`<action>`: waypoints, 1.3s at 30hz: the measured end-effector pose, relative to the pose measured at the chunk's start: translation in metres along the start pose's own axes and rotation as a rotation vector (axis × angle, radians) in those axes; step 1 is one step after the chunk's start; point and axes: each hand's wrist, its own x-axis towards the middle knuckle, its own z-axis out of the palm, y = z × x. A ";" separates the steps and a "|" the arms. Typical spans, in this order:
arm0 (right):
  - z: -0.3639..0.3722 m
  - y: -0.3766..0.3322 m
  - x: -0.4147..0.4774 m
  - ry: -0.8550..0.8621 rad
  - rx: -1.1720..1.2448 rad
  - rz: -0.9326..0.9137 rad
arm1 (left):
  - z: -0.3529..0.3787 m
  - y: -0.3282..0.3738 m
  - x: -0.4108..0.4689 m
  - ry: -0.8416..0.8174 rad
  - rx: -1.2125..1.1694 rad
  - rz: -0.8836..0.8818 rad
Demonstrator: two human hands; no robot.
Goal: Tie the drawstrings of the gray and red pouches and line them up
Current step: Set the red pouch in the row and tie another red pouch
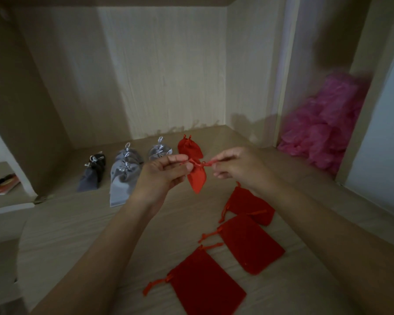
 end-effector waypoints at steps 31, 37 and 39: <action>-0.024 0.008 0.012 -0.032 0.227 0.107 | 0.019 -0.010 0.032 -0.185 0.562 -0.020; -0.044 0.042 0.019 -0.138 -0.356 -0.026 | 0.007 -0.005 0.097 0.082 0.566 -0.159; -0.048 0.052 0.016 -0.218 -0.473 -0.046 | 0.003 -0.010 0.119 0.125 0.573 -0.209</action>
